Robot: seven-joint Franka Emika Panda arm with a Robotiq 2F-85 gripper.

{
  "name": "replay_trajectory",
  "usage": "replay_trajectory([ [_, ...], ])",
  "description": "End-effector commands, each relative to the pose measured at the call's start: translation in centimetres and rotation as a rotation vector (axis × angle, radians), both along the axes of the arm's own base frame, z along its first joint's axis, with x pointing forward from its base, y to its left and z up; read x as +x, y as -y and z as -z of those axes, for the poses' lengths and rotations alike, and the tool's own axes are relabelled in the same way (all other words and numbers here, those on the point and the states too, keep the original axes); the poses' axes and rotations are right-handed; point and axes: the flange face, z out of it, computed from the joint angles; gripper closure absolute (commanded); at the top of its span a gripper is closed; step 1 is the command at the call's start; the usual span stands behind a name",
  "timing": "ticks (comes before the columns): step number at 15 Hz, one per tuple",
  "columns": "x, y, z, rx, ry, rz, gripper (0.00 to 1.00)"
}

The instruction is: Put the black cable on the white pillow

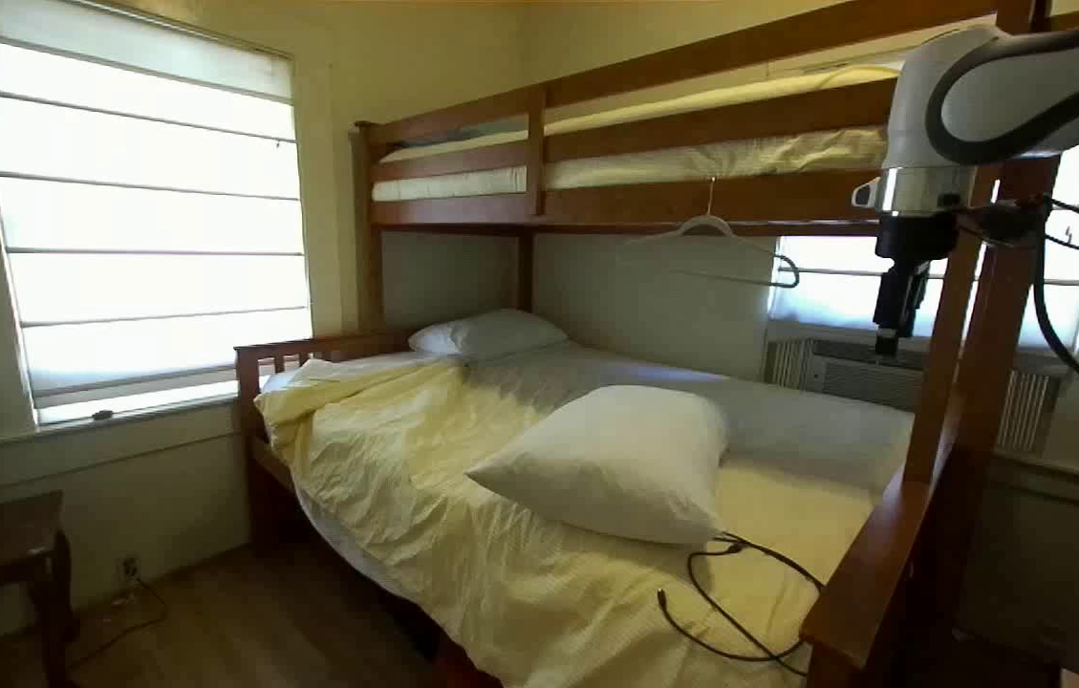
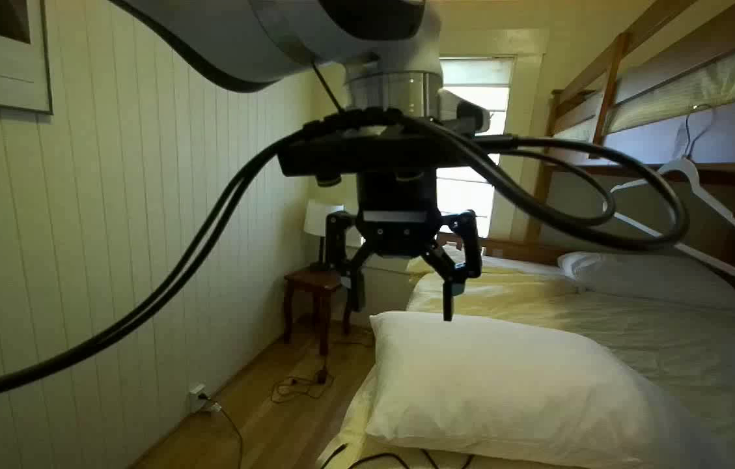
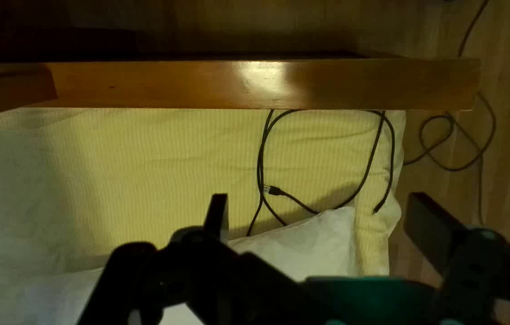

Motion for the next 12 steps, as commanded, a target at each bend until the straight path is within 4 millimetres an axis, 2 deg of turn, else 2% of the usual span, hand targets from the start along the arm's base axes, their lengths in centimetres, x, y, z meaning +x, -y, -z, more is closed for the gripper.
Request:
replay_trajectory([
  [1,0.0,0.0,-0.1,0.000,-0.001,0.000,0.00],
  [8,0.0,0.0,-0.1,0.000,-0.001,0.000,0.00],
  [12,2.1,1.4,3.4,-0.018,-0.079,-0.080,0.00],
])
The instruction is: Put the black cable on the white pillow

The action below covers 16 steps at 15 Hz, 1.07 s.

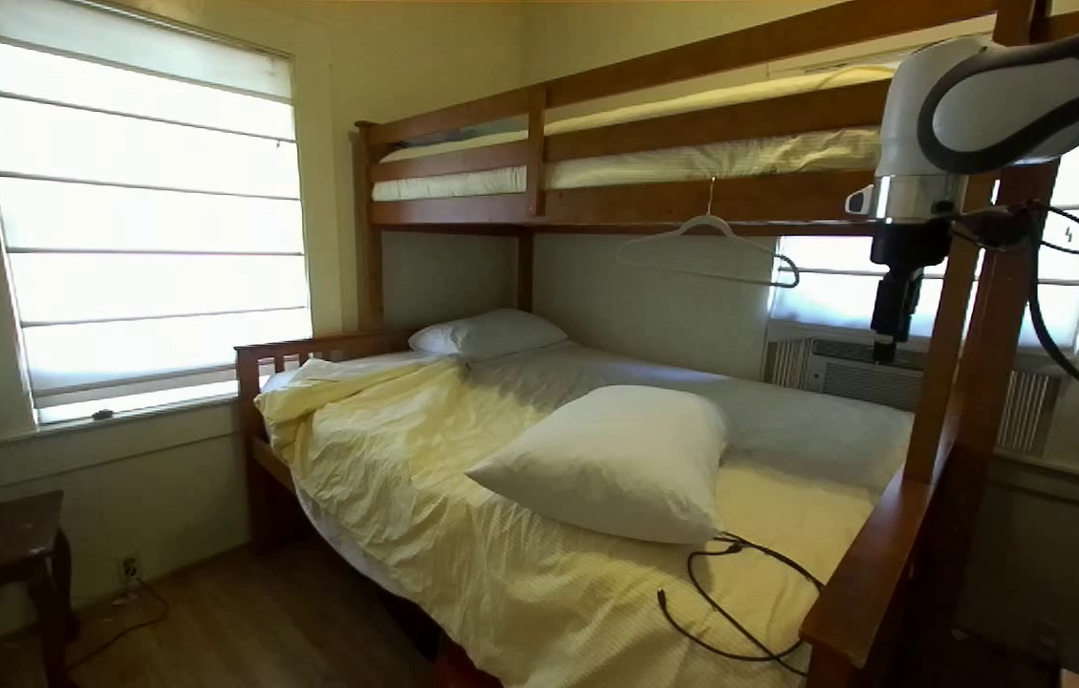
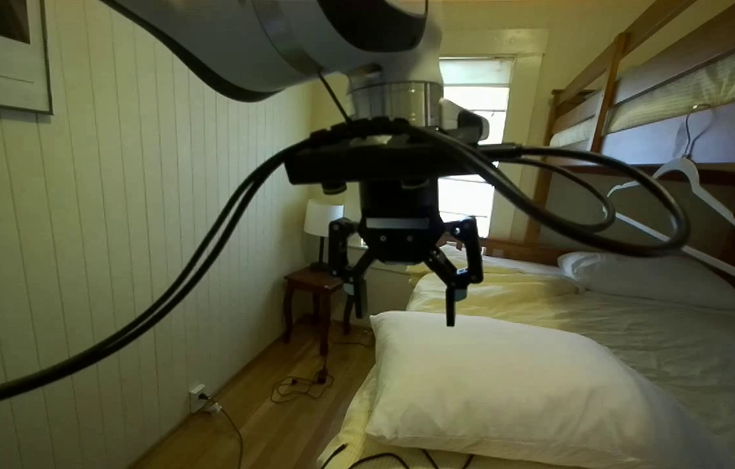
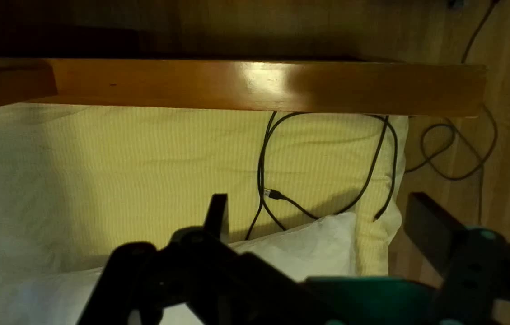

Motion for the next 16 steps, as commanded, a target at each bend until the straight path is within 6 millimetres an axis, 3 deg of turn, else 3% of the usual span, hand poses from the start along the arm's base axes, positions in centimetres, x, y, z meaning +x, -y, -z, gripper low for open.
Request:
replay_trajectory([
  [1,2.0,1.5,3.5,0.015,-0.075,-0.082,0.00],
  [5,5.1,1.9,7.2,0.113,-0.153,-0.165,0.00],
  [9,8.3,1.6,10.8,0.100,-0.231,-0.060,0.00],
  [10,8.5,1.5,10.9,0.080,-0.314,-0.022,0.00],
  [11,6.7,1.4,10.4,0.097,-0.235,-0.083,0.00],
  [16,8.7,1.4,11.9,0.096,-0.261,-0.033,0.00],
])
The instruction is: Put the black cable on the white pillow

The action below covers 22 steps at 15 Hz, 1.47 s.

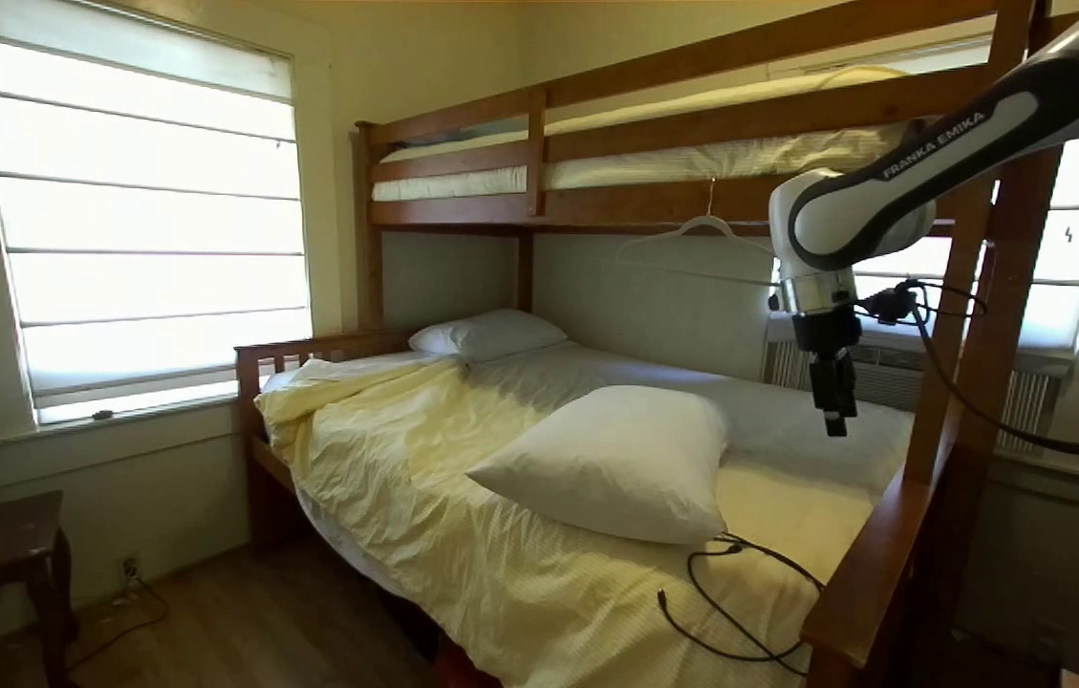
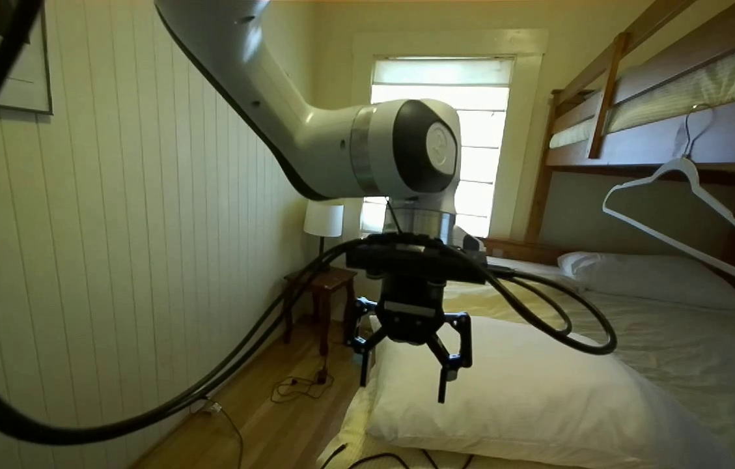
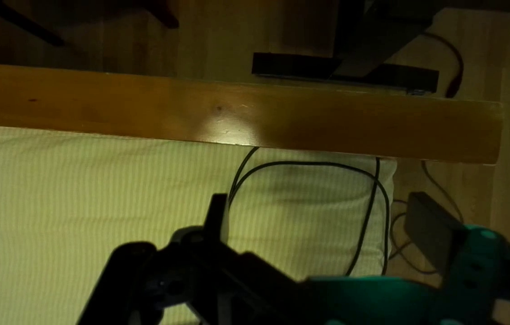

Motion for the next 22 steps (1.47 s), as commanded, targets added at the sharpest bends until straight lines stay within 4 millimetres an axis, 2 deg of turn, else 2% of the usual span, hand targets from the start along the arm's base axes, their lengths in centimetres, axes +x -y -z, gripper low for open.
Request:
replay_trajectory([
  [1,0.8,0.5,0.8,0.005,0.074,0.050,0.00],
  [6,4.5,2.7,3.0,-0.082,0.239,0.212,0.00],
  [11,8.5,5.1,7.6,-0.225,0.271,0.356,0.00],
  [17,8.5,8.2,12.8,-0.202,-0.022,0.348,0.00],
  [18,7.7,6.7,12.0,-0.218,0.042,0.346,0.00],
  [20,7.8,7.1,12.7,-0.220,0.028,0.349,0.00],
  [22,7.8,7.0,12.5,-0.220,0.031,0.346,0.00],
])
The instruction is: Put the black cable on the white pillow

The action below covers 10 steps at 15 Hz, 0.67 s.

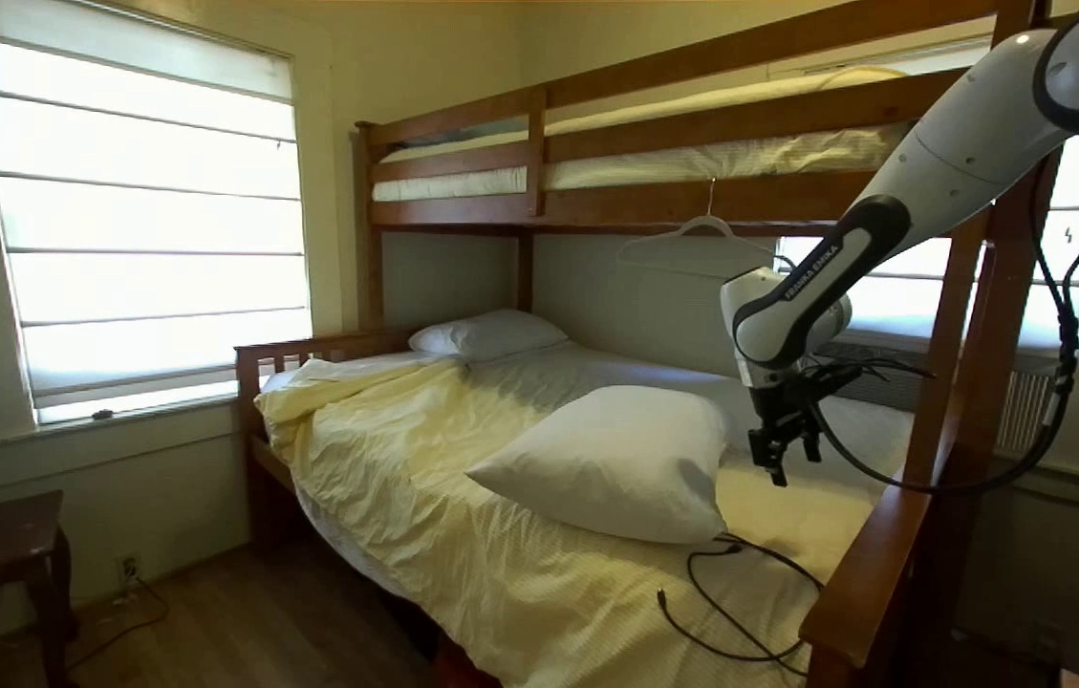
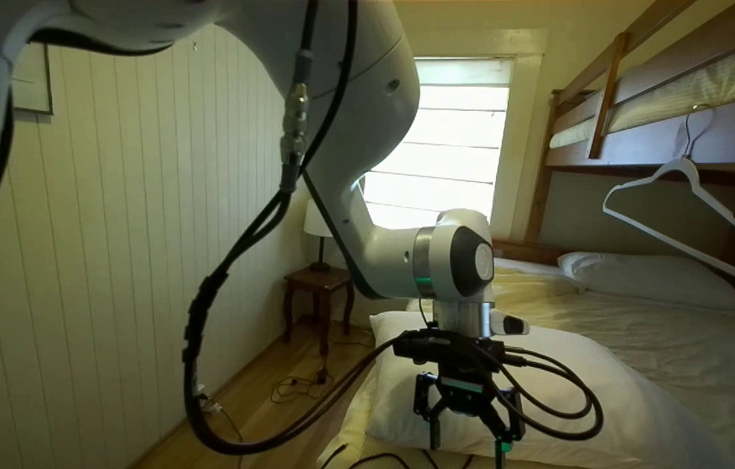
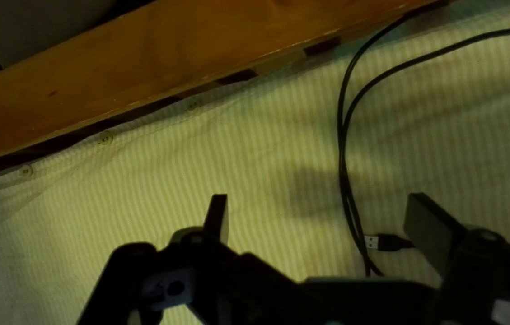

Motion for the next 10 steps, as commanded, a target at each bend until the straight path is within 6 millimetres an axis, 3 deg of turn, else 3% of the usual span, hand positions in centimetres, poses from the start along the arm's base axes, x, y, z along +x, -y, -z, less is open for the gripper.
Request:
replay_trajectory([
  [1,-0.3,-0.1,0.2,0.000,0.012,-0.051,0.00],
  [7,-1.7,2.5,4.8,0.090,0.057,-0.384,0.00],
  [10,-2.1,2.6,6.7,0.108,0.054,-0.381,0.00],
])
